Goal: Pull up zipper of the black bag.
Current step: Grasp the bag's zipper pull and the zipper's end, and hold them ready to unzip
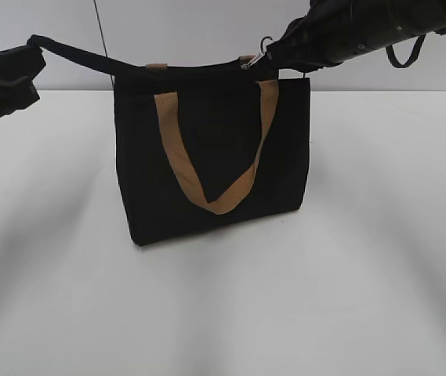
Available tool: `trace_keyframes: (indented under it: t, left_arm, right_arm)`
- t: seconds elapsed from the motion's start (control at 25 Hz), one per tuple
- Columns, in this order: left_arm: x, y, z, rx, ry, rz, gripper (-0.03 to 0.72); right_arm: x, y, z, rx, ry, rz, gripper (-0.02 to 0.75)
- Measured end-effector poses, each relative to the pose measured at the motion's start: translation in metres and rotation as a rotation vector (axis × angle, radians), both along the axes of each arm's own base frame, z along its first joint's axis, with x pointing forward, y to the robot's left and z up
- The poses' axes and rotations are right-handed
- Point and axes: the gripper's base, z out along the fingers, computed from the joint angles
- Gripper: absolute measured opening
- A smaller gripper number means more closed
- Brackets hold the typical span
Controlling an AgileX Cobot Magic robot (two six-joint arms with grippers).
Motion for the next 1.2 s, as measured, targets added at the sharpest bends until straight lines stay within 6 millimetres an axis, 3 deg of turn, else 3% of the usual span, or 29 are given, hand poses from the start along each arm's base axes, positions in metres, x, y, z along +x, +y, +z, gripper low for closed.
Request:
trace_keyframes:
  t: [0.6,1.0,1.2]
  left_arm:
    - [-0.001,-0.003,0.0,0.03,-0.009,-0.033,0.0]
    - [-0.003,-0.006,-0.004,0.082,0.015,-0.069,0.043]
    - [-0.003,-0.006,-0.005,0.088,0.017,-0.074,0.132]
  right_arm:
    - [0.002,-0.008,-0.001,0.015,0.022,-0.024,-0.005]
    - [-0.001,-0.007,0.002,0.02,0.031,-0.009,0.23]
    - [-0.007,-0.007,0.013,0.022,0.021,0.016,0.269]
